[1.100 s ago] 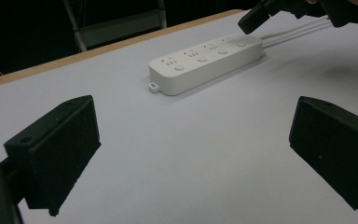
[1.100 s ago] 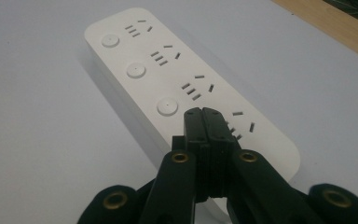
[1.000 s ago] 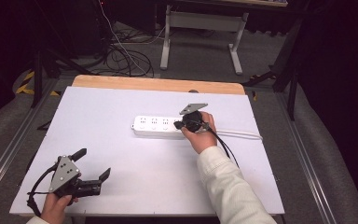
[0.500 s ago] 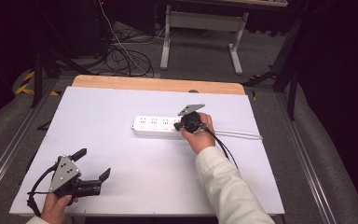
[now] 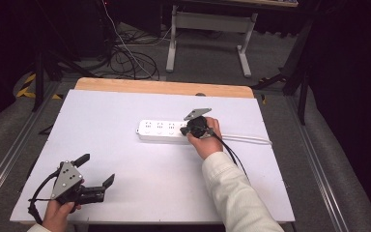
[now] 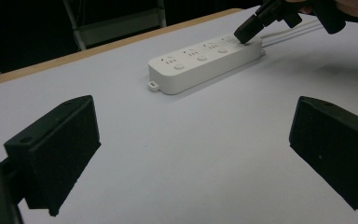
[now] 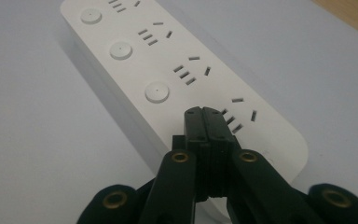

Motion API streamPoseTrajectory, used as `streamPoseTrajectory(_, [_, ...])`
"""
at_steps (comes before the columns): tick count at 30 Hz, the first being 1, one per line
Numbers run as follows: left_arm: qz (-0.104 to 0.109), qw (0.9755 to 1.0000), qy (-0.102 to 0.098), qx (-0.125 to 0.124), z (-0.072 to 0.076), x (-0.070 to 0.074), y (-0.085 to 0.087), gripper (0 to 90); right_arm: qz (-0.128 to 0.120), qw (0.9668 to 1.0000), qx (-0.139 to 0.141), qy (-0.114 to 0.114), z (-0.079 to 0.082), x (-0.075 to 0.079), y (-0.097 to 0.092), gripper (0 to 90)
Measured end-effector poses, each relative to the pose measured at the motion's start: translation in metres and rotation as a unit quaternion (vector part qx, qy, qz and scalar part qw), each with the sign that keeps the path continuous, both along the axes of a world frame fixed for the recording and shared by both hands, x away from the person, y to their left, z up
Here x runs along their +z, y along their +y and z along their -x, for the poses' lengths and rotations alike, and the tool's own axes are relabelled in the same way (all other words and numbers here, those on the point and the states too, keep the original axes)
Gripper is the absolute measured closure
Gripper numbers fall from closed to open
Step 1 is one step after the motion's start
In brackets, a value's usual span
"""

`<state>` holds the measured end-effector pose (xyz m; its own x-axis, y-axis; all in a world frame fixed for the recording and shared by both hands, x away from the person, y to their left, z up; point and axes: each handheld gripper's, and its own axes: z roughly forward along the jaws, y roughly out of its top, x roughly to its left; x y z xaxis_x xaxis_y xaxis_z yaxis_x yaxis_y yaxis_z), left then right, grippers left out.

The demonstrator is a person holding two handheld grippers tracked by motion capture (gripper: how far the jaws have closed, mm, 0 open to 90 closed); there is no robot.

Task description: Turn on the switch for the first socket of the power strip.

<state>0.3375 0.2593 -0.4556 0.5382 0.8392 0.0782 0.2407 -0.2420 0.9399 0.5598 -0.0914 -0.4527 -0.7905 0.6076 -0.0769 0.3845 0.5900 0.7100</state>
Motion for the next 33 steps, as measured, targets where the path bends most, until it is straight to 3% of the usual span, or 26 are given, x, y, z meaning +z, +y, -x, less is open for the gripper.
streamPoseTrajectory(22, [-0.004,1.0,-0.001,-0.001,0.0001,0.0,-0.001,2.3,-0.017,0.9997,-0.015,0.006,0.0007,-0.0041,-0.0013,90.0])
streamPoseTrajectory(33, [-0.003,1.0,0.0,-0.003,0.0003,0.0,-0.002,2.3,-0.008,0.9997,-0.021,0.001,0.0026,-0.0042,0.0009,90.0])
